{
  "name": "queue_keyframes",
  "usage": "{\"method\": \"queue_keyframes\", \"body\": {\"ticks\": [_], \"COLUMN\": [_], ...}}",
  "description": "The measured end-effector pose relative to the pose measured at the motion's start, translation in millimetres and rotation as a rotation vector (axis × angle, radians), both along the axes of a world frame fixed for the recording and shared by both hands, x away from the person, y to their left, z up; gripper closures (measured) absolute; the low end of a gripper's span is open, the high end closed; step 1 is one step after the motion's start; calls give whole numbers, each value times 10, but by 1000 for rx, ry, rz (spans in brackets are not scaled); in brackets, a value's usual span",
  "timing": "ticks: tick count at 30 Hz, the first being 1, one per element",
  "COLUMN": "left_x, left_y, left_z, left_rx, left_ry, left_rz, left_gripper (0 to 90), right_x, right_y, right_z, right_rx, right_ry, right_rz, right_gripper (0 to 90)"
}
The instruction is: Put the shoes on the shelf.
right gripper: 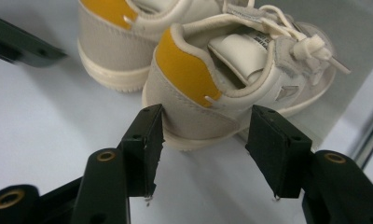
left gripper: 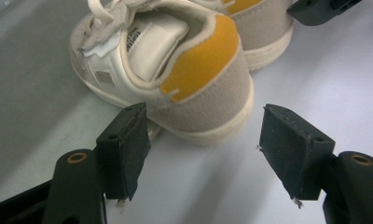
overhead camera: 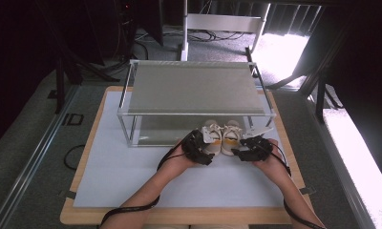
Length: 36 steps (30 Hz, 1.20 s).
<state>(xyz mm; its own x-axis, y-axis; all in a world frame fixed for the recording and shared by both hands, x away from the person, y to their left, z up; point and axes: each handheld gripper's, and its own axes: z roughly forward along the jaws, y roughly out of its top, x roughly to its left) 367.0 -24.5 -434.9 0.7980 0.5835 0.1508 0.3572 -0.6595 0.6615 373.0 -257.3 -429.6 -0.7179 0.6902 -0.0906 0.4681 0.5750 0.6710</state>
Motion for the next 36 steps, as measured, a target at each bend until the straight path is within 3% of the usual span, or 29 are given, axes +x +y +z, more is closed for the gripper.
{"method": "queue_keyframes", "body": {"ticks": [3,5,10,12,16,19,23,26,30,36], "left_x": [20,57,100,117,174,218,266,280,287,352], "left_y": [-12,9,22,6,-14,-41,-89,-101,-85,-72], "left_z": [-4,-16,-47,-53,-62,-50,-50,-58,-73,-93], "left_rx": [9,-7,-34,-33,-35,-21,-8,-11,-18,-21], "left_ry": [-8,-4,-3,-11,-18,-25,-35,-40,-40,-50], "left_rz": [7,15,15,19,22,15,23,23,26,46], "left_gripper": [363,392,392,391,392,393,397,398,399,400], "right_x": [4,11,44,77,115,141,171,197,220,307], "right_y": [24,26,-8,-25,-38,-39,-12,9,76,134], "right_z": [3,3,-32,-40,-59,-86,-92,-107,-106,-140], "right_rx": [-3,-2,35,49,55,97,78,97,45,22], "right_ry": [-6,-1,4,18,0,2,-19,-14,-58,-100], "right_rz": [0,-1,-17,-37,-68,-73,-106,-137,-123,-112], "right_gripper": [459,460,455,449,430,436,436,414,417,427]}}
